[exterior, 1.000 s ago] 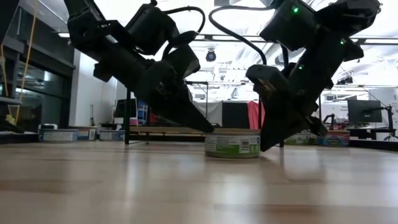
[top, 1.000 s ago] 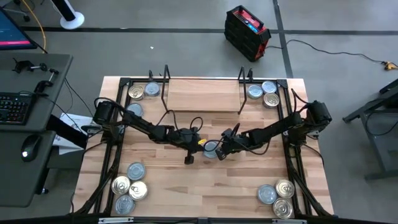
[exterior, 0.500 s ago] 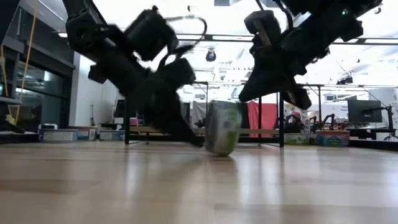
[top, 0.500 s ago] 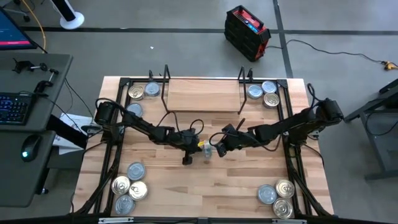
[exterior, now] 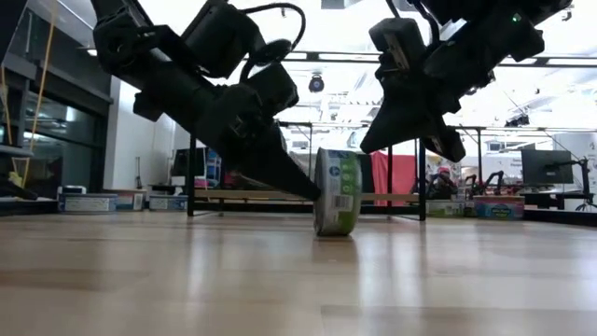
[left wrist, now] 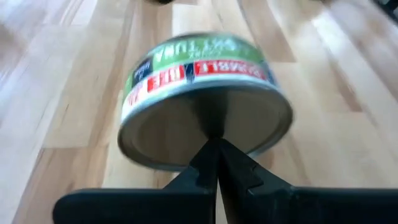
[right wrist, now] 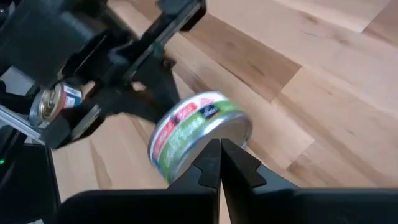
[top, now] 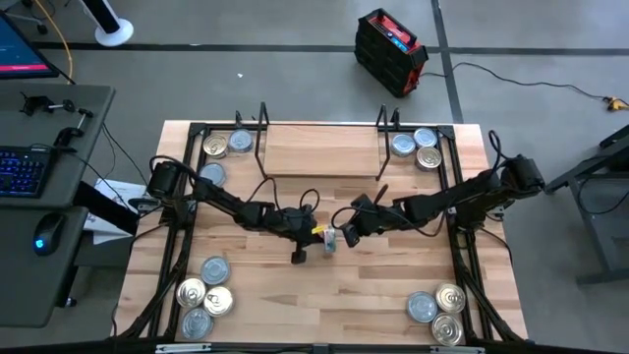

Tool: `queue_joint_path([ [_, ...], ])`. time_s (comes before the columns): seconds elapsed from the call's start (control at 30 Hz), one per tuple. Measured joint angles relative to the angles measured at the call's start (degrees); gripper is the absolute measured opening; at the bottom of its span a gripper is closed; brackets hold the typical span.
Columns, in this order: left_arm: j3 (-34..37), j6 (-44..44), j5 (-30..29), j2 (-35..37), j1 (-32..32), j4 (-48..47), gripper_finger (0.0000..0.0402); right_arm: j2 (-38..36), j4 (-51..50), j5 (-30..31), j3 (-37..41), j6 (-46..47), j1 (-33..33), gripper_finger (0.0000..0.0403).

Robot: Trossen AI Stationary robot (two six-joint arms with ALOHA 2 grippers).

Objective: Stack canned seafood by type on shelf
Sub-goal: Put the green tuna can on the shelf

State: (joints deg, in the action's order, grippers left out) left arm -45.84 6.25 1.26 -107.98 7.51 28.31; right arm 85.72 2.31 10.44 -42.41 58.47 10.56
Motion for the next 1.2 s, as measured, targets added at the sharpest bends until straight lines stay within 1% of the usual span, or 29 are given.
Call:
queue_joint_path([
  [0.13, 0.04, 0.2, 0.38, 0.0, 0.13, 0.84, 0.0, -0.77, -1.11, -0.03, 0.0, -0.92, -0.79, 0.0],
  [0.43, -0.08, 0.37, 2.36, 0.0, 0.58, 7.34, 0.0, -4.01, -3.59, -0.06, 0.02, -5.11, -3.49, 0.0],
  [0.77, -3.66, 0.6, 2.36, 0.23, 1.23, 7.12, 0.0, -10.1, -3.78, -0.09, 0.02, -12.25, -4.96, 0.0],
  [0.83, -4.17, 1.48, 2.36, 2.34, 1.19, 3.26, 0.0, -11.62, -3.49, -0.27, 0.04, -13.54, -4.93, 0.0],
  [0.93, -5.45, 2.08, 2.51, 7.49, 0.24, -4.23, 0.0, -13.48, -0.28, -3.8, 0.06, -15.47, -4.5, 0.0],
  [1.0, -5.41, 1.88, 2.49, 12.32, -0.81, -11.45, 0.0, -13.54, 5.3, -7.44, 0.07, -15.8, -4.11, 0.0],
  [1.07, -5.41, 1.6, 2.47, 17.13, -2.19, -17.91, 0.0, -13.21, 10.45, -10.7, 0.07, -14.08, -3.63, 0.0],
  [1.13, -5.35, 1.64, 2.49, 22.85, -4.05, -25.03, 0.0, -12.5, 15.59, -11.93, 0.02, -14.64, -3.34, 0.0],
  [1.2, -5.22, 1.73, 2.27, 28.22, -6.2, -29.31, 0.0, -12.18, 17.01, -13.69, 0.04, -14.81, -3.57, 0.0001],
])
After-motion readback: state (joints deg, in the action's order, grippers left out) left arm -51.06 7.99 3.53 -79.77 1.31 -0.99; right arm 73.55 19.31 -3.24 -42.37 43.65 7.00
